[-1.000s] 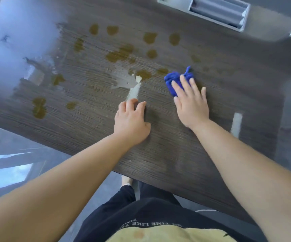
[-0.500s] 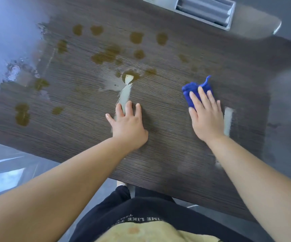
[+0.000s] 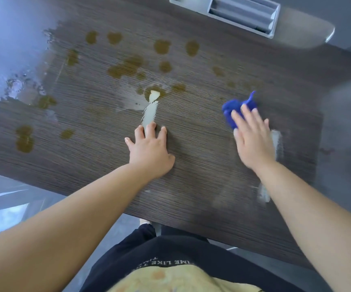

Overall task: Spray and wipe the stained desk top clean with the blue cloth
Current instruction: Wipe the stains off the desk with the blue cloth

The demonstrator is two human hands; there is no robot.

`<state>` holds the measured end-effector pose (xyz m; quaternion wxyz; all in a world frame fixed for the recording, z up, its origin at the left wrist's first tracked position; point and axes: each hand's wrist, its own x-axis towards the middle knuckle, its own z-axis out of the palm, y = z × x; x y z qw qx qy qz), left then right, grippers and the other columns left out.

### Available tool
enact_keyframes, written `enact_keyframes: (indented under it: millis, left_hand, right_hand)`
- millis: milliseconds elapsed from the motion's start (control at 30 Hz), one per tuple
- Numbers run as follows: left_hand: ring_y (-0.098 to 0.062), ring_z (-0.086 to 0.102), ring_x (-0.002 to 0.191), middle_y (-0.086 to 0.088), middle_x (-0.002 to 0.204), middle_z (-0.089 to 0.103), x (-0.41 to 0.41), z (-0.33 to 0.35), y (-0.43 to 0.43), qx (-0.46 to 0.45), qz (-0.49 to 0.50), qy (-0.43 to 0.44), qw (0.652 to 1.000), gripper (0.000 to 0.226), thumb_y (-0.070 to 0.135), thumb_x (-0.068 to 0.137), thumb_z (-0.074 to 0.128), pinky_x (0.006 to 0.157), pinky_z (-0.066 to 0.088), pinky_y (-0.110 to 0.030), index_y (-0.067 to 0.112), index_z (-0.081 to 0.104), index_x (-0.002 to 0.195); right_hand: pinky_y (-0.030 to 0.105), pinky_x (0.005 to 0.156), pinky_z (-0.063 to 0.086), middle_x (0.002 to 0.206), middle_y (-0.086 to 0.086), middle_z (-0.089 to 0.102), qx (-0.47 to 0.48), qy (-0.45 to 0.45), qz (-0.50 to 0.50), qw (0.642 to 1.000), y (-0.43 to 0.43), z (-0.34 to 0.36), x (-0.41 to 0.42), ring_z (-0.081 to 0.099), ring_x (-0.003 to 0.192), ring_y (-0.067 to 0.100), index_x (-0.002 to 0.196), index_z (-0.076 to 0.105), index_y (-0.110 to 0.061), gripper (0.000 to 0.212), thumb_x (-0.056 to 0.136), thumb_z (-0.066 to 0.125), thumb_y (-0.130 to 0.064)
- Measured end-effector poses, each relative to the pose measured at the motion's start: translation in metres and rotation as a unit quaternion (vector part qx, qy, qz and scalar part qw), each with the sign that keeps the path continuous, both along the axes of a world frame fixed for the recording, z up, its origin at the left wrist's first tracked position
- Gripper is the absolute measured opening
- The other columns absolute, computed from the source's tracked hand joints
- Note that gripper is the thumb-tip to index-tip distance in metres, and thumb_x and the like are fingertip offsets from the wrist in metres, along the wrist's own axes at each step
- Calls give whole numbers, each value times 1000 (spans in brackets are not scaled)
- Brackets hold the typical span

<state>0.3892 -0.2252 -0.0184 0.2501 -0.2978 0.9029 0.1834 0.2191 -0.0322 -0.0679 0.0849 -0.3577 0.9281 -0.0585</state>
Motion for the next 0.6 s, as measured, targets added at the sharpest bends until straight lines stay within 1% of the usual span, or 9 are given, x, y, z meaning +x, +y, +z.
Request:
enact_keyframes:
  millis: [67, 133, 200, 267, 333, 400, 433, 500, 600]
  left_hand:
    - [-35, 12, 136, -7, 150, 14, -1, 0, 0, -1, 11, 1, 1000, 67, 39, 86, 50, 108, 21, -60, 20, 23, 144]
    - [-33, 16, 133, -5, 147, 19, -5, 1, 1, -2, 37, 14, 999, 60, 39, 85, 49, 107, 23, -57, 20, 32, 139]
    - [-31, 16, 134, -4, 146, 21, -10, -1, 6, -20, 43, 40, 998, 56, 38, 83, 50, 109, 21, -54, 20, 38, 135]
    - [-30, 12, 137, -5, 149, 20, -17, -2, 16, -26, 14, 79, 996, 58, 36, 82, 51, 113, 17, -48, 19, 37, 135]
    - [-29, 6, 141, -4, 151, 15, -26, -2, 24, -3, -22, 112, 993, 63, 34, 84, 51, 115, 14, -41, 19, 31, 141]
    - [-28, 2, 142, -3, 153, 13, -37, 0, 24, 7, -48, 125, 991, 65, 36, 86, 50, 115, 14, -38, 19, 25, 144]
    - [-28, 2, 142, -3, 153, 13, -42, 1, 22, 4, -58, 128, 990, 66, 38, 87, 49, 115, 15, -38, 20, 24, 145]
    - [-29, 4, 142, -4, 153, 14, -52, -1, 18, -12, -87, 125, 988, 68, 46, 87, 47, 115, 13, -39, 19, 23, 145]
    - [-31, 4, 142, -5, 153, 12, -58, -7, 14, -24, -120, 86, 989, 82, 61, 83, 47, 117, 8, -41, 20, 17, 147]
  right_hand:
    - [50, 115, 10, 158, 0, 16, -9, -4, -165, 986, -39, -1, -10, 13, 145, 28, 147, 29, -25, 48, 100, 34, -29]
    - [49, 116, 6, 159, -1, 11, -11, -8, -224, 975, -70, -2, 0, 9, 145, 27, 149, 24, -26, 51, 99, 35, -31]
    - [50, 115, 8, 159, 1, 14, -2, -7, -151, 988, -78, -4, 25, 12, 145, 29, 149, 25, -25, 51, 99, 35, -33]
    - [52, 113, 17, 156, 4, 24, -5, 2, 5, 1000, -57, -2, 51, 21, 142, 31, 146, 32, -23, 50, 98, 32, -34]
    - [52, 111, 23, 153, 4, 31, 12, 0, 158, 987, -18, -1, 61, 28, 140, 31, 143, 36, -24, 49, 96, 31, -33]
    - [54, 109, 26, 151, 4, 35, 36, 5, 215, 976, 19, 0, 40, 30, 138, 29, 142, 36, -25, 48, 94, 33, -32]
    - [58, 108, 28, 151, 5, 35, 40, 12, 186, 982, 31, 1, 22, 31, 137, 31, 142, 36, -24, 48, 94, 33, -32]
    - [61, 109, 24, 154, 7, 27, 42, 1, 44, 998, 32, 3, -21, 25, 140, 33, 145, 33, -21, 49, 97, 32, -31]
    - [51, 116, 8, 160, 0, 6, 35, -22, -209, 977, -9, 5, -55, 7, 145, 27, 150, 19, -24, 51, 101, 31, -31]
